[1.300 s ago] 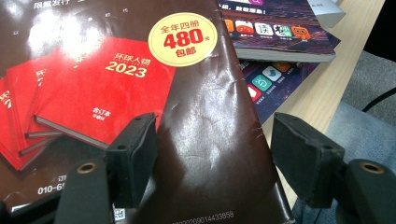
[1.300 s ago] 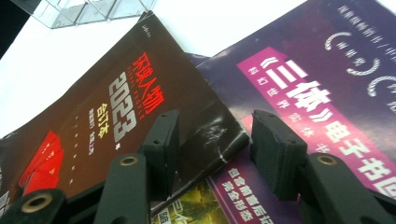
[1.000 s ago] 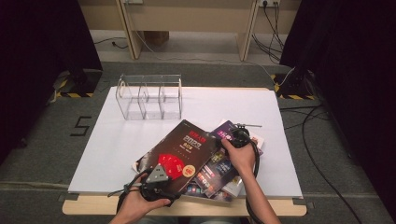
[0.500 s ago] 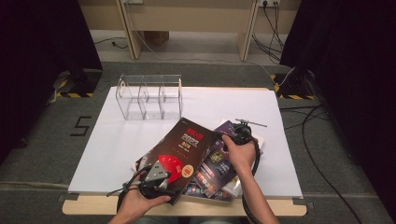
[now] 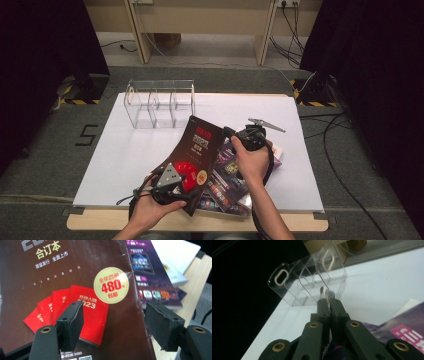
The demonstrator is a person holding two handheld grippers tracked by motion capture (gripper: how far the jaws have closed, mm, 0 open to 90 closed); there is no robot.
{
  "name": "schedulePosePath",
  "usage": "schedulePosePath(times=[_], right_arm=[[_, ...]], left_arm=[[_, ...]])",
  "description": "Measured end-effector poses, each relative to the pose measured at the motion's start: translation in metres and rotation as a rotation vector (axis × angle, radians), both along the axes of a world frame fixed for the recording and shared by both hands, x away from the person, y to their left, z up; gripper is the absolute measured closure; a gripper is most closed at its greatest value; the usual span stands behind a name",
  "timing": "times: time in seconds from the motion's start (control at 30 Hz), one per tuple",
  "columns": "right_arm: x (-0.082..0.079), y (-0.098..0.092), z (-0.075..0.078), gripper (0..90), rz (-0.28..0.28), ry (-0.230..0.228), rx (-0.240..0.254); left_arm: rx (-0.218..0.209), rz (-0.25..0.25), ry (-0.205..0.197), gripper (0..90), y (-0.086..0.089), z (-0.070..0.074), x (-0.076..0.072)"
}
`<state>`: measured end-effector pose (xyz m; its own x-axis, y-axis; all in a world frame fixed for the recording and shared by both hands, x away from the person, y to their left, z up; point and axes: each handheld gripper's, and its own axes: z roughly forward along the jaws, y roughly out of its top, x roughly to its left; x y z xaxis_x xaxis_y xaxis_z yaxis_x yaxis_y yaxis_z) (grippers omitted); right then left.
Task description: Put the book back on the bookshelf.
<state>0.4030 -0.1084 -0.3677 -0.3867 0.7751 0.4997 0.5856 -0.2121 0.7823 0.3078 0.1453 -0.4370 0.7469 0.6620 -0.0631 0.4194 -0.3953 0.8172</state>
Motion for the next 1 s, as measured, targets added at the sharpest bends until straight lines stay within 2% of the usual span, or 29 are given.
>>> schedulePosePath(times=[0.23,0.27,0.3,0.33,0.37,0.5,0.67,0.87,1.0], right_arm=[[-0.008,0.009,0.022,88.0,-0.017,-0.103,0.000],[-0.008,0.009,0.022,88.0,-0.017,-0.103,0.000],[-0.010,0.010,0.027,88.0,-0.024,-0.133,-0.007],[-0.010,0.010,0.027,88.0,-0.024,-0.133,-0.007],[-0.011,0.012,0.032,88.0,-0.029,-0.149,-0.007],[-0.013,0.017,0.039,88.1,-0.037,-0.174,0.006],[-0.012,0.023,0.044,88.1,-0.041,-0.189,0.000],[-0.013,0.027,0.046,88.1,-0.044,-0.199,0.004],[-0.015,0.028,0.047,88.1,-0.049,-0.207,0.005]], left_arm=[[-0.028,0.040,-0.057,30.5,-0.010,0.013,0.004],[-0.028,0.040,-0.057,30.3,-0.010,0.013,0.004],[-0.029,0.057,-0.085,30.1,-0.013,0.016,0.005],[-0.029,0.057,-0.085,30.0,-0.013,0.016,0.005],[-0.032,0.071,-0.103,30.0,-0.016,0.019,0.006],[-0.040,0.097,-0.130,29.7,-0.022,0.027,0.009],[-0.043,0.116,-0.152,30.0,-0.029,0.037,0.014],[-0.035,0.126,-0.171,30.4,-0.040,0.042,0.017],[-0.022,0.152,-0.204,30.6,-0.050,0.047,0.021]])
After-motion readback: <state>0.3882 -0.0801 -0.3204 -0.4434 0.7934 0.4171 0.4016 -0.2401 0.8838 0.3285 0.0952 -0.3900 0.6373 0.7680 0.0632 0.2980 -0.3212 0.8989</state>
